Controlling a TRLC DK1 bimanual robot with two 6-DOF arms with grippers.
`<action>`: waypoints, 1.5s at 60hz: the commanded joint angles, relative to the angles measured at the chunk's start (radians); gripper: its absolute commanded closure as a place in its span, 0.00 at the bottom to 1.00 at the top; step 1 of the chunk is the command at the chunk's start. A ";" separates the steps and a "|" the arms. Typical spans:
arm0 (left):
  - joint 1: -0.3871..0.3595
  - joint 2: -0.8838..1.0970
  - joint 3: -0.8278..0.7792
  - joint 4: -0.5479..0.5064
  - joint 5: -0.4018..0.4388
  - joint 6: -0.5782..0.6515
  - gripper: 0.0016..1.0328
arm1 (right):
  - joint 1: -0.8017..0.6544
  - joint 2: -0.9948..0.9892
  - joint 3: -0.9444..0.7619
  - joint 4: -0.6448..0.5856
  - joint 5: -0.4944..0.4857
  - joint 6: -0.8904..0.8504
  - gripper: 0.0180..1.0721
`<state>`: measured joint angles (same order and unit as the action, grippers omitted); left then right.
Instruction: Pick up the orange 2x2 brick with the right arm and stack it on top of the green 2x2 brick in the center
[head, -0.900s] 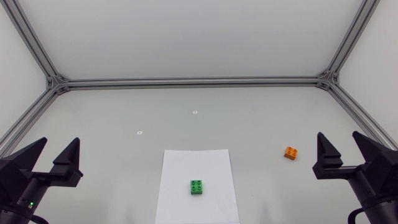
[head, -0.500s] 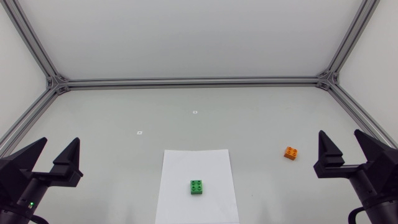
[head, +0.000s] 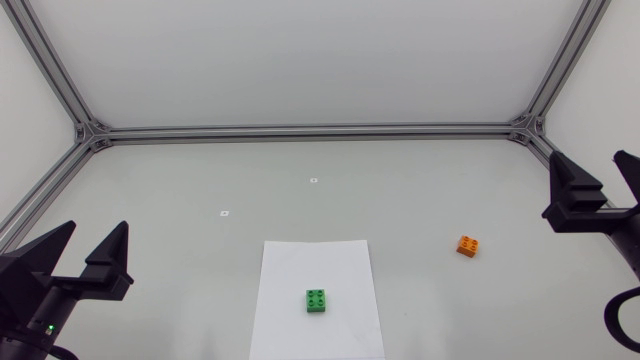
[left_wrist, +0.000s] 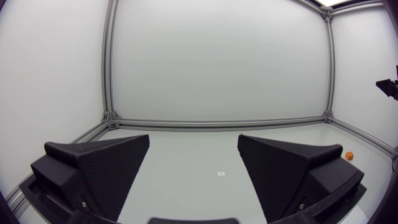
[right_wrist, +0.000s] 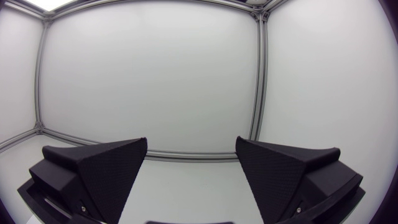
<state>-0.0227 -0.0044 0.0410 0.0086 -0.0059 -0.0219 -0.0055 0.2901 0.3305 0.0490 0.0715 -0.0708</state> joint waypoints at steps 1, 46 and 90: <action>0.003 -0.008 -0.041 -0.013 0.004 0.013 0.04 | 0.004 0.115 0.076 0.000 0.013 0.019 0.04; 0.003 -0.008 -0.041 -0.015 0.004 0.013 0.04 | -0.203 0.968 0.686 -0.500 -0.213 -0.202 0.05; 0.003 -0.008 -0.041 -0.015 0.004 0.013 0.04 | -0.175 1.436 0.797 -0.868 -0.199 -0.995 0.05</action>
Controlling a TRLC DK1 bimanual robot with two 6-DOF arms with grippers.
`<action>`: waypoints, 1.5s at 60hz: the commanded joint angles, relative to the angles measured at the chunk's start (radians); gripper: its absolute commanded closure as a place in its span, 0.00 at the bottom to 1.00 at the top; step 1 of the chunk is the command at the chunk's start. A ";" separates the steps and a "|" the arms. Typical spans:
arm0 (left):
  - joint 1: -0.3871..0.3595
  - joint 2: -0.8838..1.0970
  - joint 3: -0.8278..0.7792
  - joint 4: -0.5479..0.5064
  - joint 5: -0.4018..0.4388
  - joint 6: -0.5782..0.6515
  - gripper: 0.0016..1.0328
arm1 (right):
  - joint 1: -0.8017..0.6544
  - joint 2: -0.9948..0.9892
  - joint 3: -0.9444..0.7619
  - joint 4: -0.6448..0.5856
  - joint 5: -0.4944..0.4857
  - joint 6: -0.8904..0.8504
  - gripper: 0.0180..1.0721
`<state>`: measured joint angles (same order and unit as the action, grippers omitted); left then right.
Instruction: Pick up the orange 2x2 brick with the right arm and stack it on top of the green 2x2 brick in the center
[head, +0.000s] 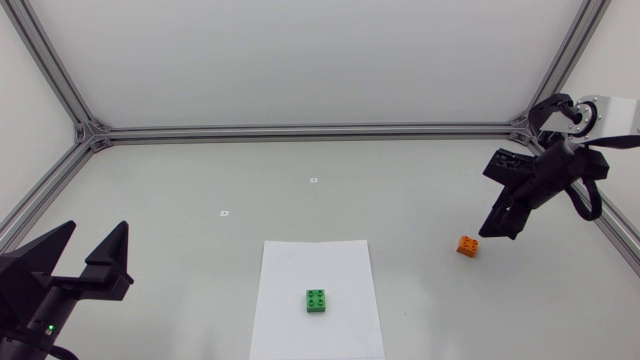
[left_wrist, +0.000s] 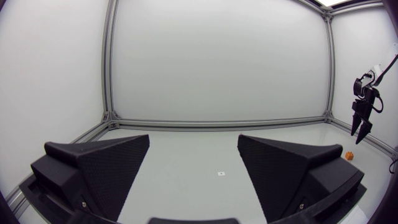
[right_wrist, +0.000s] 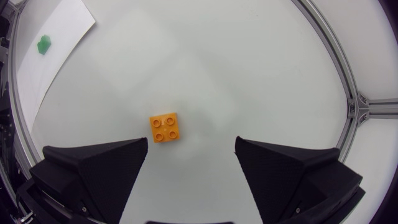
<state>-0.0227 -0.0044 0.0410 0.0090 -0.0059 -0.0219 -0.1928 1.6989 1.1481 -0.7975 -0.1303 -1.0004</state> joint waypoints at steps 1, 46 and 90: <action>0.003 -0.008 -0.041 -0.015 0.004 0.013 0.04 | 0.013 0.030 -0.021 -0.022 0.003 -0.069 0.05; 0.003 -0.008 -0.041 -0.015 0.004 0.013 0.04 | 0.062 0.151 -0.077 0.072 0.046 -0.145 0.14; 0.003 -0.008 -0.041 -0.014 0.004 0.013 0.04 | 0.081 0.171 -0.071 0.084 0.044 -0.152 0.40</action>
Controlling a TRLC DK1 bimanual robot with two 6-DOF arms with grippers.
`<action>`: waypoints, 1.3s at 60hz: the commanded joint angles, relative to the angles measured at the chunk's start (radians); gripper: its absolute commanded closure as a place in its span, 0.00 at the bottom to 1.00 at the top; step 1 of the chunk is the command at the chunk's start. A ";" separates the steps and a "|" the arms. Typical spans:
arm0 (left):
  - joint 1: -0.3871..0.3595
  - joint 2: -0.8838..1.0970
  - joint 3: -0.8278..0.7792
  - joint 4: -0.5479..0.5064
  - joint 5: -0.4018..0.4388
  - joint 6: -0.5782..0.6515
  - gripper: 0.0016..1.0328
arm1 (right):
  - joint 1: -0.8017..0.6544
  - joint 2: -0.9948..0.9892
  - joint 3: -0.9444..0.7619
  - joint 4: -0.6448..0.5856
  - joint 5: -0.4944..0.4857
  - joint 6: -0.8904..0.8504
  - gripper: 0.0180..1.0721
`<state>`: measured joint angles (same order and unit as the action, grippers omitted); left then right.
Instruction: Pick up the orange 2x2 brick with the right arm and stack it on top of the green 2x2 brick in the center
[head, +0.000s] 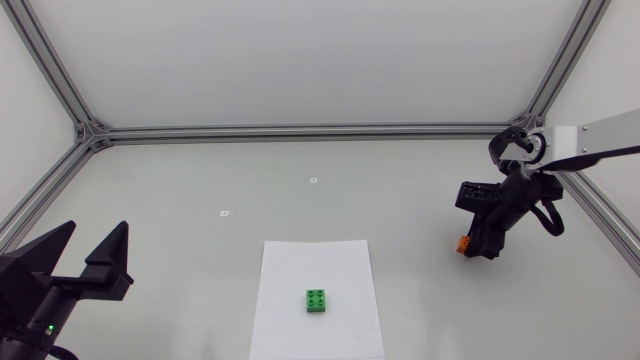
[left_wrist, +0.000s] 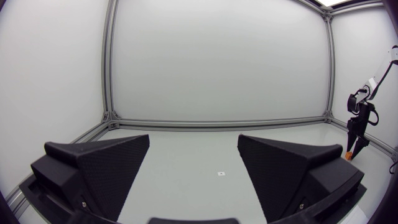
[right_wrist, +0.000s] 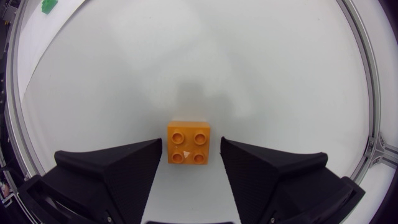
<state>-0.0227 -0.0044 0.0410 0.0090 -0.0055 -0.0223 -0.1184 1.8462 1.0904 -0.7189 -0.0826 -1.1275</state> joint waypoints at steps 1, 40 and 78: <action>0.003 -0.008 -0.041 -0.014 0.004 0.013 0.04 | 0.008 0.025 -0.012 0.006 -0.003 -0.025 0.40; 0.003 -0.008 -0.041 -0.015 0.004 0.013 0.04 | 0.017 0.036 -0.012 0.007 -0.008 -0.034 0.60; 0.003 -0.008 -0.041 -0.014 0.004 0.013 0.04 | 0.089 -0.205 -0.046 -0.119 0.014 -0.040 0.77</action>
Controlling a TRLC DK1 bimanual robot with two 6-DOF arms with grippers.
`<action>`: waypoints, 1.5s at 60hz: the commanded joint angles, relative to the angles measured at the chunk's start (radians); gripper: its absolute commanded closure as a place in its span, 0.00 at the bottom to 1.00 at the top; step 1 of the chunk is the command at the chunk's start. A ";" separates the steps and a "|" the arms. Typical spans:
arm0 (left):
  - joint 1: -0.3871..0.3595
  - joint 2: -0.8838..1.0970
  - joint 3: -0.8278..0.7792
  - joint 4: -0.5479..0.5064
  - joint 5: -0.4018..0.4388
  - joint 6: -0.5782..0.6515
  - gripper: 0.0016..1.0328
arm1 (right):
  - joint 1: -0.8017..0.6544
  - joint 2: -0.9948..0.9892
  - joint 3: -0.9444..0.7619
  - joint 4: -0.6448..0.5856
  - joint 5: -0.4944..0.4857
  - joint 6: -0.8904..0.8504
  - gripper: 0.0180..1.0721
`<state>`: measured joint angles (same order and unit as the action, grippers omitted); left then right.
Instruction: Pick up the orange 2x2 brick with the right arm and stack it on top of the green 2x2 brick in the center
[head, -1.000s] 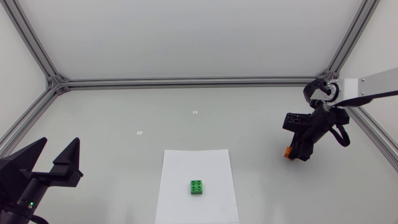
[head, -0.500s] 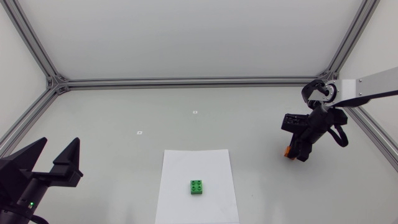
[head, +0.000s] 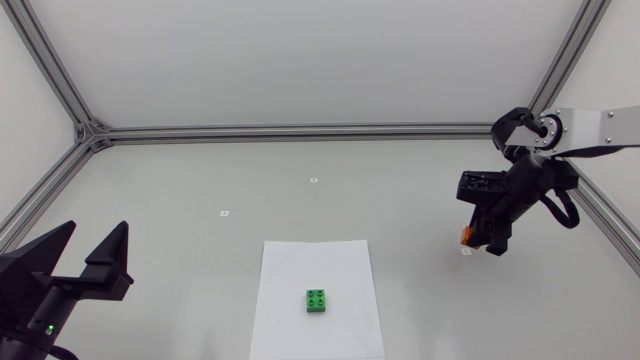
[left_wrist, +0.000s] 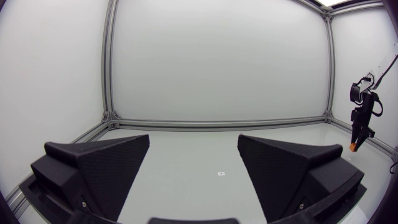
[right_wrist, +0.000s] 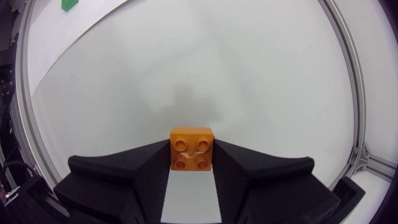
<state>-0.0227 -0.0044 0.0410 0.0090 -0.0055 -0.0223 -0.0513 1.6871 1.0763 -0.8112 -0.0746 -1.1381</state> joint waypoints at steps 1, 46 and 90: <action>0.003 -0.008 -0.041 -0.014 0.004 0.013 0.04 | 0.027 -0.050 -0.035 -0.028 0.006 -0.029 0.77; 0.003 -0.008 -0.041 -0.014 0.004 0.013 0.04 | 0.610 -0.210 -0.131 -0.036 0.009 0.290 0.94; 0.003 -0.008 -0.041 -0.014 0.004 0.013 0.04 | 0.976 0.034 0.028 0.084 0.025 0.469 0.95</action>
<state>-0.0227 -0.0044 0.0410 0.0086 -0.0059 -0.0219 0.9165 1.6901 1.0683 -0.7319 -0.0547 -0.6937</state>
